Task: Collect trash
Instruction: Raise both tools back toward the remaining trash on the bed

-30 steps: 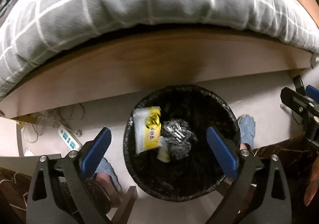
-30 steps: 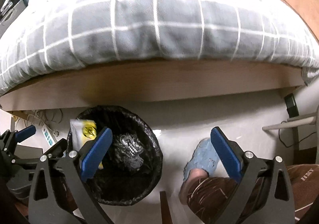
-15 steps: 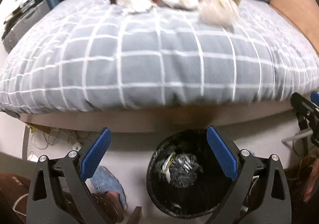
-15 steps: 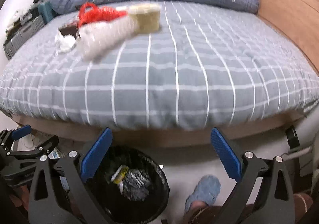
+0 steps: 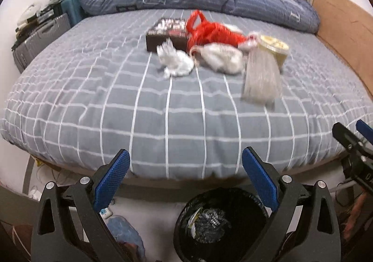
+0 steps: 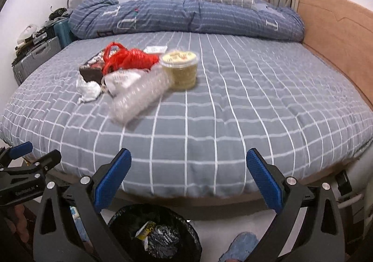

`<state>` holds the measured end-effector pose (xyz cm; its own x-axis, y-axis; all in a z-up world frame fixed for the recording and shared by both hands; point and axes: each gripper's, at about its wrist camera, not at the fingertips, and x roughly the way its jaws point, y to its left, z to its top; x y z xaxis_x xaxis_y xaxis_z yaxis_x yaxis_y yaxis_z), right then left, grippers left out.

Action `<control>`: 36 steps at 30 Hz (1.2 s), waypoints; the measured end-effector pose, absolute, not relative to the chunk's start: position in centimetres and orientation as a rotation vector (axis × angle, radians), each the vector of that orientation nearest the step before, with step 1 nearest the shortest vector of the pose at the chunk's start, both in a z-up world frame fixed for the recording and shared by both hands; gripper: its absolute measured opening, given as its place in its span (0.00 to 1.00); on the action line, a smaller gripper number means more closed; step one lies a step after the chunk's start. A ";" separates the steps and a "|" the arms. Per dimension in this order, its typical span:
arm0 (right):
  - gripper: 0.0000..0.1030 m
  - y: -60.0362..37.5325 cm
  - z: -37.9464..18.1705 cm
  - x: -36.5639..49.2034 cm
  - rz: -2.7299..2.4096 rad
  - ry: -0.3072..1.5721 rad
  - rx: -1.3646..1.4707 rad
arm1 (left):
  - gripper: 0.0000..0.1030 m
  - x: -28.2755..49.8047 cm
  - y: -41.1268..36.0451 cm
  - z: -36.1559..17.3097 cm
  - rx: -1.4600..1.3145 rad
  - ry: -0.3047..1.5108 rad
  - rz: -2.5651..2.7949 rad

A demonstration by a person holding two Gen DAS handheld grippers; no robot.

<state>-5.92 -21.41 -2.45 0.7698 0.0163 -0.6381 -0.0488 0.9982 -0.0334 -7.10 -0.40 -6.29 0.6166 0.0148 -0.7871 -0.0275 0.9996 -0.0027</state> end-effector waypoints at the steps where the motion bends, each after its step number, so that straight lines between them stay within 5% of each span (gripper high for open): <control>1: 0.92 -21.2 -2.0 -5.7 0.041 0.685 -0.047 | 0.92 -7.0 -0.4 -5.7 -0.018 0.898 0.021; 16: 0.92 -20.4 3.1 -0.8 0.047 0.601 -0.074 | 0.94 -3.3 1.8 -0.6 -0.051 0.806 0.054; 36: 0.92 -19.5 1.5 10.2 0.049 0.626 -0.151 | 0.94 6.4 2.9 -2.8 -0.045 0.861 0.063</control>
<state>10.15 -19.51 1.54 0.8094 -0.0005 -0.5872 -0.0911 0.9878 -0.1264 6.35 2.89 -2.82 0.6501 0.0375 -0.7589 -0.0742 0.9971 -0.0143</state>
